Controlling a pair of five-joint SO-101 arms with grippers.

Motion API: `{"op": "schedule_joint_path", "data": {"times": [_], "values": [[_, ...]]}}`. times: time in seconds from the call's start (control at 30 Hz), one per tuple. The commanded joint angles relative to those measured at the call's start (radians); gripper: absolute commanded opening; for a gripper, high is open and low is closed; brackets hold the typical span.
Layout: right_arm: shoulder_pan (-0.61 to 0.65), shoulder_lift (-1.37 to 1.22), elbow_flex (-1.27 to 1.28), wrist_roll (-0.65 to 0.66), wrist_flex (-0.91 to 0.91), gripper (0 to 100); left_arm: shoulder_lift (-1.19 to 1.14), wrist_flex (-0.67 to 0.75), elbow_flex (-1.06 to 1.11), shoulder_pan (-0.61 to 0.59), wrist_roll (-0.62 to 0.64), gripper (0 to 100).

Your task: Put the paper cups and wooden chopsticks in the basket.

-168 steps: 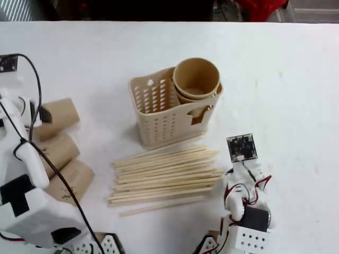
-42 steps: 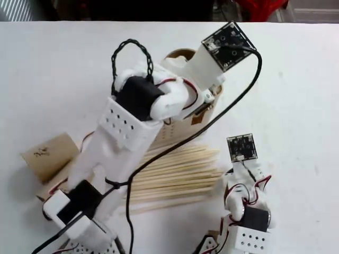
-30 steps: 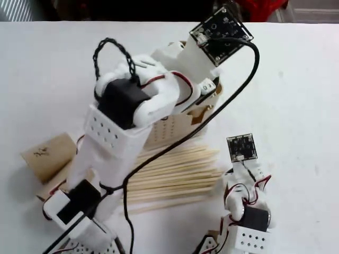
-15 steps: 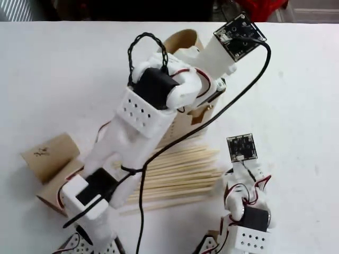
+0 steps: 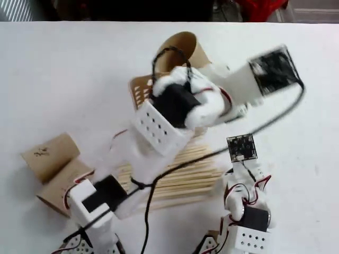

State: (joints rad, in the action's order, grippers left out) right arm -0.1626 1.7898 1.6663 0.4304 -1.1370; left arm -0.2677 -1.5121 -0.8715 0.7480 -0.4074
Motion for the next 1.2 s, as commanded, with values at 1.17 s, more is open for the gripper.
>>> {"op": "schedule_joint_path", "data": {"times": [1.17], "values": [[0.010, 0.013, -0.008, -0.005, 0.002, 2.5, -0.005, -0.031, -0.078, -0.168, 0.161, 13]]}}
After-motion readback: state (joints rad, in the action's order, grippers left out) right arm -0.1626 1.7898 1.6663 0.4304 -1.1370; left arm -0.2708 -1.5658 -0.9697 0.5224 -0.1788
